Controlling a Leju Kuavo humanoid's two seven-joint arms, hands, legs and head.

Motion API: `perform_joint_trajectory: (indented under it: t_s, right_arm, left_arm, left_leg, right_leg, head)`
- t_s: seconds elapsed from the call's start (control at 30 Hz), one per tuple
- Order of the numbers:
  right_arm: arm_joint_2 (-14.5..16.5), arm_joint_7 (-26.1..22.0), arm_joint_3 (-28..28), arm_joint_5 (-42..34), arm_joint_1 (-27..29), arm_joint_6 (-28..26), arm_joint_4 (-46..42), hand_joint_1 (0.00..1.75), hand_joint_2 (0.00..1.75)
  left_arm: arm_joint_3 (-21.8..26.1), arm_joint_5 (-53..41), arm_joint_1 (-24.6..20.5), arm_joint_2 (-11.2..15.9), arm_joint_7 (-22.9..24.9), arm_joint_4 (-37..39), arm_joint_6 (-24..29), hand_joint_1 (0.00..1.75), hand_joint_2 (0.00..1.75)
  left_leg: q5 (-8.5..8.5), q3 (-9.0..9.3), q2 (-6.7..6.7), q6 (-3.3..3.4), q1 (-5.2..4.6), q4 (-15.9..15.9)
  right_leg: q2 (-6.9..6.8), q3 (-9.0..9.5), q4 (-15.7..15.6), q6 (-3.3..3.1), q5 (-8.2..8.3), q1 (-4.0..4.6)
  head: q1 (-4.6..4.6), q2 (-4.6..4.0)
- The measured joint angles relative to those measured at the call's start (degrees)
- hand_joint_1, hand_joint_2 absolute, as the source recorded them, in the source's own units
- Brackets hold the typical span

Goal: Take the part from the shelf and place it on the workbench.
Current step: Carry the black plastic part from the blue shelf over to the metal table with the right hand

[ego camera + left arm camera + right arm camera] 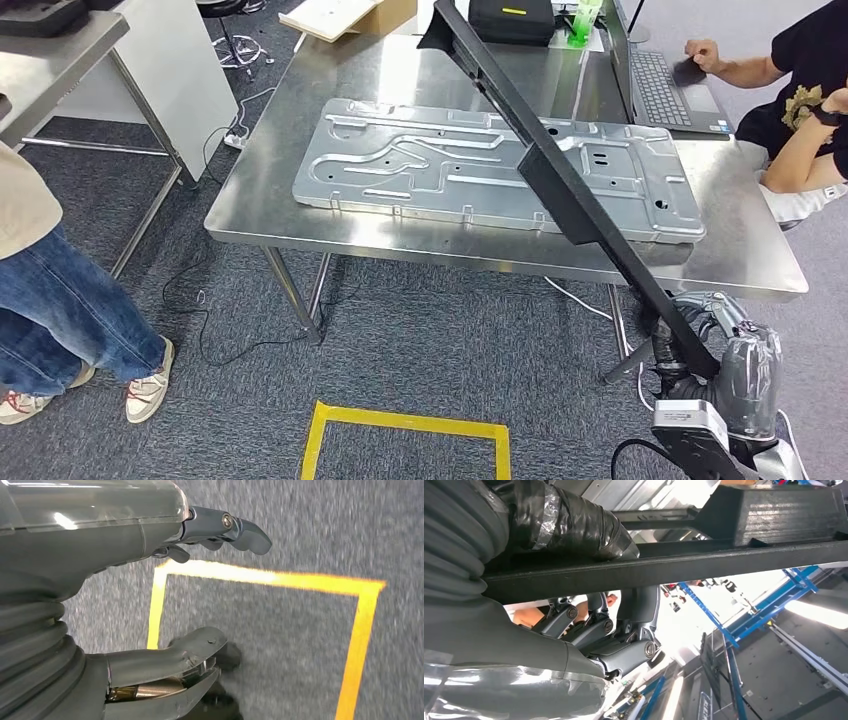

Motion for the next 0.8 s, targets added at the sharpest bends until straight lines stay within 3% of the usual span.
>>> perform_joint_trajectory:
  t_s: [0.03,0.07,0.17,0.23,0.33,0.4,0.47,0.5,0.53,0.57,0.6,0.67,0.73,0.8]
  right_arm:
    - [0.0,0.0,0.0,0.0,0.1,0.0,0.0,1.75,1.75]
    - [0.0,0.0,0.0,0.0,0.1,0.0,0.0,1.75,1.75]
    - [0.0,0.0,0.0,0.0,0.2,0.0,0.0,1.75,1.75]
    - [0.0,0.0,0.0,0.0,0.2,0.0,0.0,1.75,1.75]
    - [0.0,0.0,0.0,0.0,0.2,0.0,0.0,1.75,1.75]
    - [0.0,0.0,0.0,0.0,0.2,0.0,-0.1,1.75,1.75]
    - [0.0,0.0,0.0,0.1,0.2,0.0,-0.1,1.75,1.75]
    - [0.0,0.0,0.0,0.1,0.3,0.0,-0.1,1.75,1.75]
    - [0.0,0.0,0.0,0.2,0.3,0.0,-0.1,1.75,1.75]
    - [0.0,0.0,0.0,0.2,0.3,0.0,-0.1,1.75,1.75]
    - [0.0,0.0,0.0,0.2,0.3,0.0,-0.1,1.75,1.75]
    - [0.0,0.0,0.0,0.3,0.3,0.0,-0.1,1.75,1.75]
    - [0.0,0.0,0.0,0.3,0.3,0.0,-0.1,1.75,1.75]
    - [0.0,0.0,0.0,0.3,0.4,0.0,-0.2,1.75,1.75]
  left_arm:
    - [0.0,0.0,0.0,0.0,0.0,0.0,0.0,0.0,1.75]
    - [0.0,0.0,0.1,0.0,0.0,0.0,0.0,0.0,1.75]
    - [-0.1,0.0,0.1,0.0,0.0,0.0,0.0,0.0,1.75]
    - [-0.1,0.0,0.0,0.0,0.0,0.0,0.0,0.0,1.75]
    - [-0.2,-0.1,0.0,0.0,0.0,0.0,0.0,0.0,1.75]
    - [-0.2,-0.1,0.0,0.0,0.0,0.0,0.0,0.0,1.75]
    - [-0.2,-0.1,0.1,0.0,0.0,0.0,0.0,0.0,1.75]
    - [-0.2,-0.1,0.1,0.0,0.0,0.0,0.0,0.0,1.75]
    - [-0.2,-0.1,0.2,0.0,0.1,0.0,0.0,0.0,1.75]
    - [-0.2,-0.2,0.2,-0.1,0.1,0.0,0.0,0.0,1.75]
    - [-0.2,-0.2,0.2,-0.1,0.1,0.0,0.0,0.0,1.75]
    - [-0.2,-0.2,0.1,0.0,0.2,0.0,0.0,0.0,1.75]
    - [-0.2,-0.2,0.1,0.0,0.2,0.0,0.0,0.0,1.75]
    - [-0.3,-0.3,0.1,0.0,0.2,0.0,0.0,0.0,1.75]
  left_leg:
    - [-0.05,0.01,0.01,-0.03,0.02,0.0]
    - [-0.12,0.05,0.02,-0.1,0.07,0.1]
    - [-0.59,0.1,-0.05,-0.79,0.21,0.7]
    - [-0.84,0.0,-0.11,-1.47,0.08,1.0]
    - [-1.3,-0.1,-0.11,-2.44,0.24,1.5]
    - [-3.61,-1.53,-0.14,-2.87,0.44,4.9]
    - [-7.23,-4.76,-0.16,-2.94,0.47,12.0]
    - [-8.4,-6.32,-0.16,-2.91,0.47,15.3]
    - [-8.53,-7.15,-0.16,-2.81,0.47,16.9]
    - [-7.56,-6.97,-0.17,-2.62,0.46,16.5]
    - [-5.75,-5.77,-0.19,-2.34,0.41,13.9]
    - [-2.27,-2.2,-0.23,-1.63,0.13,6.4]
    - [-1.22,-0.32,-0.26,-1.22,-0.26,2.1]
    - [-1.15,-0.16,-0.27,-0.99,-0.43,1.4]
  right_leg:
    - [-0.02,-0.64,1.1,0.2,0.22,-0.21]
    - [-0.06,-0.18,-0.1,0.38,1.54,-0.44]
    - [-0.27,4.71,-10.2,0.63,6.57,-0.89]
    - [-0.19,6.05,-13.2,0.11,7.06,-0.65]
    - [-0.01,6.1,-13.4,-1.15,7.17,-0.41]
    - [-0.08,6.22,-13.6,-1.99,7.29,-0.36]
    - [-0.16,6.19,-13.6,-2.48,7.25,-0.11]
    - [-0.16,6.17,-13.6,-2.59,7.24,0.05]
    - [-0.13,6.17,-13.5,-2.65,7.22,0.22]
    - [-0.08,6.21,-13.5,-2.69,7.21,0.36]
    - [-0.01,6.3,-13.5,-2.69,7.18,0.47]
    - [0.08,6.4,-13.4,-2.59,7.1,0.66]
    - [0.14,6.21,-13.4,-2.2,7.11,0.69]
    - [0.15,6.08,-13.5,-1.58,7.26,0.57]
  head:
    - [-0.01,0.0]
    - [0.0,0.0]
    - [-0.01,0.0]
    - [-0.03,0.0]
    - [-0.04,0.0]
    - [-0.06,0.0]
    - [-0.07,0.0]
    - [-0.06,0.0]
    - [-0.06,0.0]
    - [-0.05,0.0]
    - [-0.05,0.0]
    - [-0.05,0.0]
    - [-0.04,0.0]
    - [-0.05,0.0]
